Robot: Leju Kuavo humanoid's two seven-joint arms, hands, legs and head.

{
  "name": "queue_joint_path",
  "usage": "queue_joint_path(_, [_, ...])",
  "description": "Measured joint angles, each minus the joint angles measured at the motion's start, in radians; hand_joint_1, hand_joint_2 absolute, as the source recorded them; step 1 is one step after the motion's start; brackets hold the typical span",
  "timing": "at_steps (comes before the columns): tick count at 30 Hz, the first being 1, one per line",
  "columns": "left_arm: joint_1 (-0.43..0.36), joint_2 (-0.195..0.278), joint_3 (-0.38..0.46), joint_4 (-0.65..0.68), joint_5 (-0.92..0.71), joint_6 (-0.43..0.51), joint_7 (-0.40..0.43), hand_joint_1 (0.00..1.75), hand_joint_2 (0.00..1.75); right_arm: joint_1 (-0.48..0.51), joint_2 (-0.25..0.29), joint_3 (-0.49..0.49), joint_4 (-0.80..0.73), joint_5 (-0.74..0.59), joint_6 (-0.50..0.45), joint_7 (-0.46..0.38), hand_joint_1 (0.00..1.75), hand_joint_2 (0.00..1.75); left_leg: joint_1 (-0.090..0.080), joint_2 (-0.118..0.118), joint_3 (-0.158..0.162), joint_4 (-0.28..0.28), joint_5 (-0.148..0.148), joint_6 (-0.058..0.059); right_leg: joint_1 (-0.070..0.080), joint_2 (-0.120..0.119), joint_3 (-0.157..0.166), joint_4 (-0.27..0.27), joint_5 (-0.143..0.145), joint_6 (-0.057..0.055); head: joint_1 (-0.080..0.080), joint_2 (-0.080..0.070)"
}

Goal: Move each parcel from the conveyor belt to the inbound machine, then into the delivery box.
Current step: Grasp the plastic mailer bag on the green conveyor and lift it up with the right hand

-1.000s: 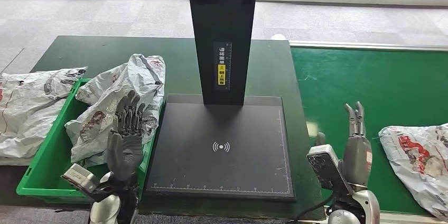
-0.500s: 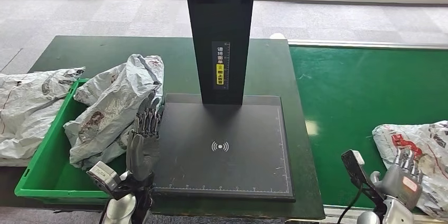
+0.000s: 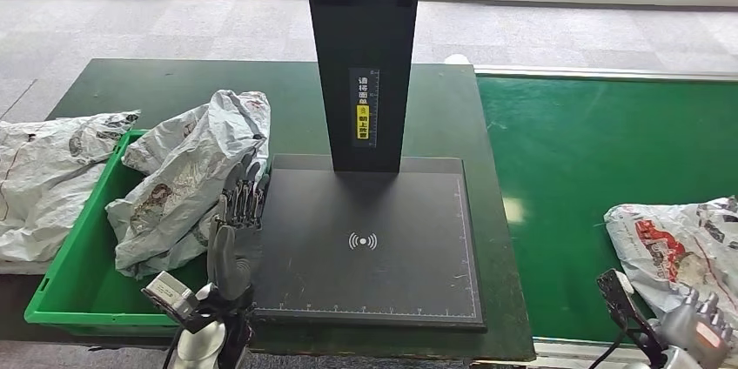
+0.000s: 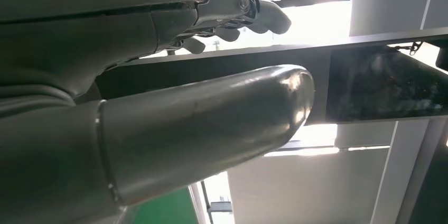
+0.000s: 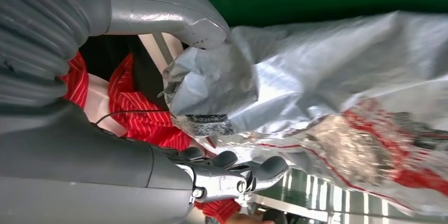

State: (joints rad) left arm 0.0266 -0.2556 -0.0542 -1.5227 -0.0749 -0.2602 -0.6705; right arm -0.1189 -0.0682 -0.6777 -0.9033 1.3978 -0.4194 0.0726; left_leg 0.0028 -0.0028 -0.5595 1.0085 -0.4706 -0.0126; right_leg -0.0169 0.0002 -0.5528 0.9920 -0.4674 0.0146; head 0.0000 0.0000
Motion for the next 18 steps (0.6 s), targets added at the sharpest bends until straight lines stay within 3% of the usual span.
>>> queue_joint_path(9, [0.003, 0.002, 0.000, -0.002, -0.003, 0.000, -0.005, 0.00, 0.00, -0.046, -0.089, -0.073, 0.196, -0.011, -0.025, -0.002, 0.00, 1.75, 0.000, 0.000, 0.000, 0.000, 0.000, 0.000, 0.000, 0.000, 0.000, 0.000, 0.000, 0.000, 0.000, 0.000])
queue_joint_path(18, [0.007, 0.002, 0.000, -0.009, -0.013, 0.000, -0.006, 0.00, 0.00, -0.074, -0.122, -0.109, 0.272, -0.017, -0.036, -0.007, 0.00, 1.75, 0.000, -0.002, 0.000, 0.000, 0.000, 0.001, 0.000, -0.002, 0.001, 0.000, 0.000, 0.000, 0.000, 0.000])
